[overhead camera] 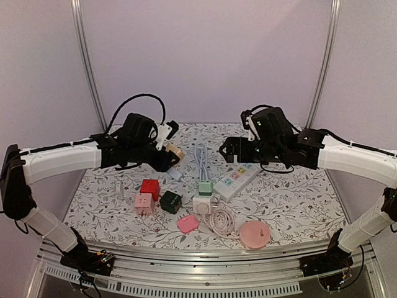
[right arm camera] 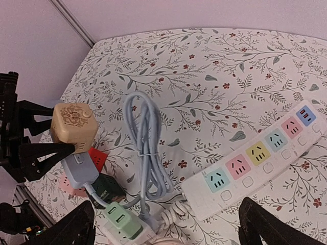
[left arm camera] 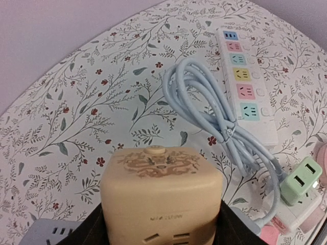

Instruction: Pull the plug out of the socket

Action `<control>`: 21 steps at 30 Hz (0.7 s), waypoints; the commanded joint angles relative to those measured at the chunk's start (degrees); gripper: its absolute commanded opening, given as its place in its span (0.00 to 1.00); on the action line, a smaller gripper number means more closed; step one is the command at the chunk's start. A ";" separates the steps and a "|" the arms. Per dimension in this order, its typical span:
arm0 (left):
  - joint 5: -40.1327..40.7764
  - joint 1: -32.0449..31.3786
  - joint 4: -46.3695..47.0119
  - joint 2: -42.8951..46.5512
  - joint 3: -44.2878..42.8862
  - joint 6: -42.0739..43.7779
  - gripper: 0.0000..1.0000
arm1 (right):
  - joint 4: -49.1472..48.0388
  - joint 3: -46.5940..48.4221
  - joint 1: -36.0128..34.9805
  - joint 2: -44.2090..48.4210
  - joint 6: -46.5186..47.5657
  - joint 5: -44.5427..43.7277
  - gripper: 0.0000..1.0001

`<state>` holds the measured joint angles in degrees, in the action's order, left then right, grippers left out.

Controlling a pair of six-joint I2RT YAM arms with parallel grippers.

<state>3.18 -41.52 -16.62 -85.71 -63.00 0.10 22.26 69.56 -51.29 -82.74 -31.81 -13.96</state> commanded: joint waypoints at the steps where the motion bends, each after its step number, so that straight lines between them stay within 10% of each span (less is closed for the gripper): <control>1: -6.64 -0.69 13.79 6.82 2.27 -0.66 0.25 | -4.12 3.81 0.27 -2.91 0.59 9.95 0.96; 21: 6.00 -11.28 15.64 14.00 7.28 8.27 0.24 | -12.64 16.66 0.19 -19.43 -7.08 34.60 0.92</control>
<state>9.96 -51.77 -6.26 -75.35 -55.86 7.97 13.28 84.82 -51.29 -99.92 -36.29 15.88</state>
